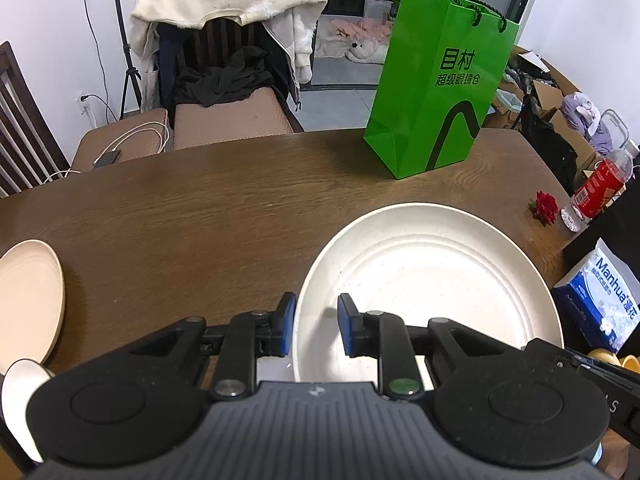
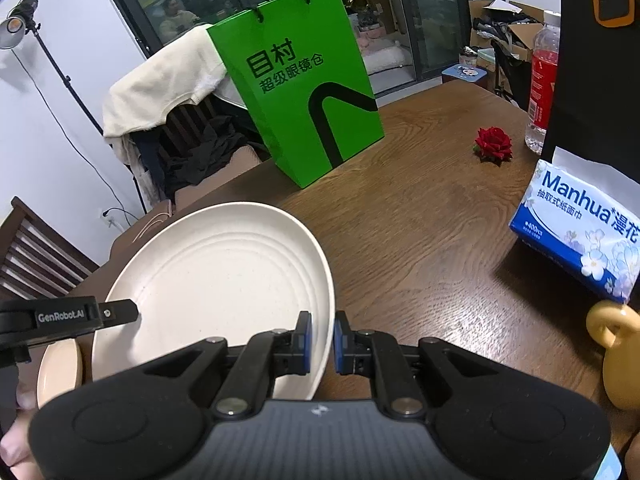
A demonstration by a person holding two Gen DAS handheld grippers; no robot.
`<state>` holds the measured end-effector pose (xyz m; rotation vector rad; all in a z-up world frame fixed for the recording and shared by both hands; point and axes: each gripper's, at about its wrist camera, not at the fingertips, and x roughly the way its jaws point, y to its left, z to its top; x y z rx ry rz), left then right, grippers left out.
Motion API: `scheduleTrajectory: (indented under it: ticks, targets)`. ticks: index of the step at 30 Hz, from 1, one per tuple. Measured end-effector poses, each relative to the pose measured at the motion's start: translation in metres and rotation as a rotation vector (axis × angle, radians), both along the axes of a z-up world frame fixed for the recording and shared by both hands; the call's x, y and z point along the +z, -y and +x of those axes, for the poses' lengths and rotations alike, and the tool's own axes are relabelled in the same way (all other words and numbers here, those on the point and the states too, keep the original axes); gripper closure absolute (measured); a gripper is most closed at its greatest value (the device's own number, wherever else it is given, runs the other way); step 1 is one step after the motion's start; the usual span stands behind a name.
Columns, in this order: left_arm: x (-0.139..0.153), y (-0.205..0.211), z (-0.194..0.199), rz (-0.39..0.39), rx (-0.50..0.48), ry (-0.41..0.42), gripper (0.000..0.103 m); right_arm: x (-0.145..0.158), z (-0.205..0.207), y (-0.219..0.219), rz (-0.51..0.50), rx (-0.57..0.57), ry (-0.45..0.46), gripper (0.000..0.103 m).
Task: Organize plates and bowls
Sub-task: 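Lift the left tool's plate while the right tool lifts its plate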
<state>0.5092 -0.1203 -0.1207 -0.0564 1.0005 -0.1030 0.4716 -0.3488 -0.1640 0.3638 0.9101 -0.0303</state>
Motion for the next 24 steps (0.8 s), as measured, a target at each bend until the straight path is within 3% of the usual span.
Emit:
scheduleTrajectory:
  ticks: [24]
  targets:
    - [0.02, -0.041, -0.066, -0.009, 0.027, 0.024, 0.08, 0.019, -0.063, -0.041, -0.006, 0.031, 0.018, 0.092]
